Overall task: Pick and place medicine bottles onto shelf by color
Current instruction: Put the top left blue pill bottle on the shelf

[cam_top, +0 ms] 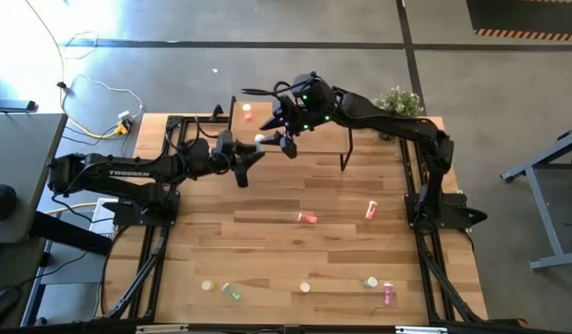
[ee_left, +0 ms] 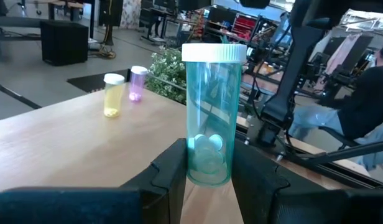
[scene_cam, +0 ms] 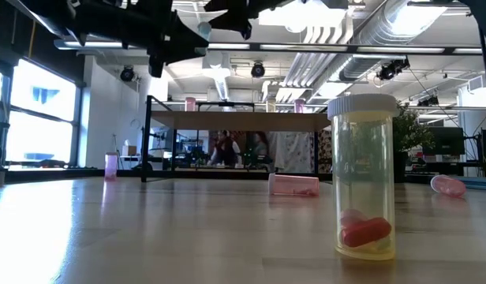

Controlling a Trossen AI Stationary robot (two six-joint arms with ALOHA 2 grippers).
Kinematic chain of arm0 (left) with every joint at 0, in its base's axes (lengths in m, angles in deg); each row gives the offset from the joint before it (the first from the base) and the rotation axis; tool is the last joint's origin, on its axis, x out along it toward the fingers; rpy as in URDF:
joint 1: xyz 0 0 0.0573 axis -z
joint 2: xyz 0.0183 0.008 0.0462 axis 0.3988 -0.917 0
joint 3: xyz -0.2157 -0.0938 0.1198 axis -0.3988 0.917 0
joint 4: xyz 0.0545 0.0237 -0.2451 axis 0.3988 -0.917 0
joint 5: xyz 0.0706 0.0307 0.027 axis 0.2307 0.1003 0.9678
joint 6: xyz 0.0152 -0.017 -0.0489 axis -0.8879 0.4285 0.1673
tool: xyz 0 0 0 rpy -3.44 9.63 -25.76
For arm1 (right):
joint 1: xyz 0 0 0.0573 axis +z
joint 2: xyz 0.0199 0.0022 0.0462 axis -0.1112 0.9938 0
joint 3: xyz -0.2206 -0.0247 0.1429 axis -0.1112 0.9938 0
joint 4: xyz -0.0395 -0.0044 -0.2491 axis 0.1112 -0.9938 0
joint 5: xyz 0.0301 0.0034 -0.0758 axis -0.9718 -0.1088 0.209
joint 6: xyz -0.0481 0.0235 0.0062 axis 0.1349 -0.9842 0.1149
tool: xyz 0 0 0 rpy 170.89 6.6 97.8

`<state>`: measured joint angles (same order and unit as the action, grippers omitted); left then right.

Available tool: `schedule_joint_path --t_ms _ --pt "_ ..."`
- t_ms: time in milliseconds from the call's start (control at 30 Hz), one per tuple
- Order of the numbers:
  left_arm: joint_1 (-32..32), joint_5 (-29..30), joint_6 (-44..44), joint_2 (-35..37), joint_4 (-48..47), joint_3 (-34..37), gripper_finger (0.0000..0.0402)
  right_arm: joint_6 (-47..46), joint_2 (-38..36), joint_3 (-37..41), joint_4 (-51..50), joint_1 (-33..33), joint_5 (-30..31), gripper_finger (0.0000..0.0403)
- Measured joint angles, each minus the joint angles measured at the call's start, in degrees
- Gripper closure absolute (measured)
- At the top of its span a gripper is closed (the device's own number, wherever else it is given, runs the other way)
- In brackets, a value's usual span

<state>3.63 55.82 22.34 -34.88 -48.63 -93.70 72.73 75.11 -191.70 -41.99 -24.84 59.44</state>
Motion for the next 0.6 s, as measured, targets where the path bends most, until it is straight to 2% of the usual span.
schedule_joint_path --t_ms 467,600 --pt "0.0 0.2 0.0 0.0 -0.1 0.0 0.03 -0.8 2.9 0.0 0.7 0.0 0.1 0.0194" --pt "0.0 0.2 0.0 0.0 -0.1 0.0 0.03 -1.2 2.9 0.0 0.7 0.1 0.1 0.0209"
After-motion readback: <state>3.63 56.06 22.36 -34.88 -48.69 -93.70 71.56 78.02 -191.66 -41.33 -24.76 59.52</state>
